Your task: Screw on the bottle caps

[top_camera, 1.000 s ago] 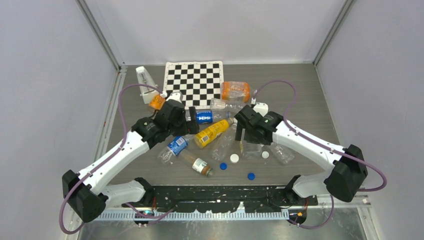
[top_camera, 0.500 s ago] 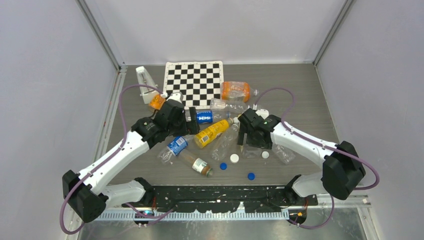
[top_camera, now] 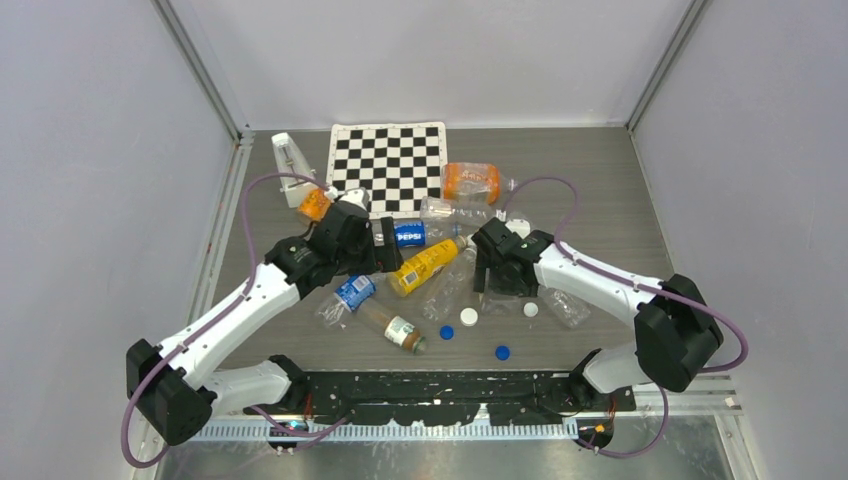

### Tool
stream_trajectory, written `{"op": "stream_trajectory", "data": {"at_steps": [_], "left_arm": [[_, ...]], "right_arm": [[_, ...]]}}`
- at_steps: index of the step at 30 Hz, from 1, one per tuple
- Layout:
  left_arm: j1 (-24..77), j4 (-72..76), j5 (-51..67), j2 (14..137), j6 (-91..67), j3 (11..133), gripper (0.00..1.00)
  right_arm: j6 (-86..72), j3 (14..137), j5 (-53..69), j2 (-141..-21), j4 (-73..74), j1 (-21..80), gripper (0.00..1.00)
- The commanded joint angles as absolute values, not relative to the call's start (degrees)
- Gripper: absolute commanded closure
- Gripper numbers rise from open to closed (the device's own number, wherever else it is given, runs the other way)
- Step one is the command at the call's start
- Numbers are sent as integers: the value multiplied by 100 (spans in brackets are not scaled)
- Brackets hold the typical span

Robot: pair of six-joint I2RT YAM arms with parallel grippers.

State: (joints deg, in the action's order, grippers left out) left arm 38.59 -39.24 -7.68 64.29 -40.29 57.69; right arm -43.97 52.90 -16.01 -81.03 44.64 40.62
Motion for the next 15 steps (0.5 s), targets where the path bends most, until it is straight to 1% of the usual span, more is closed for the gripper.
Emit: {"op": "stream_trajectory", "data": {"at_steps": [1,2,5,9,11,12,13,15], "left_arm": [[3837,-3510,-500,6308,-4096,5674,2],[3833,-3449,-455,6275,-4096,5651,2],[3832,-3092,-266,6068,-4094,5499,2],[3832,-2435,-151,5612,-4140,5190,2],[3835,-2043,-100,5389,-4212,5006,2],[3836,-1755,-58,5301,-4252,4937,2],[3831,-1545,-27,5219,-4299,4859,2],[3831,-1113,134,5099,-4419,4730,1]], "right_arm": [[-4348,5316,-1691,-7944,4306,4042,21],[-4354,5341,-1693,-7763,4372,4042,26],[-4328,5407,-1680,-7150,4540,4043,36],[-4232,5505,-1594,-6352,4647,4043,53],[-4213,5506,-1514,-5971,4567,4043,69],[-4211,5486,-1446,-5846,4498,4043,73],[-4215,5417,-1404,-5601,4317,4039,81],[-4238,5244,-1245,-5262,3898,4047,88]]}}
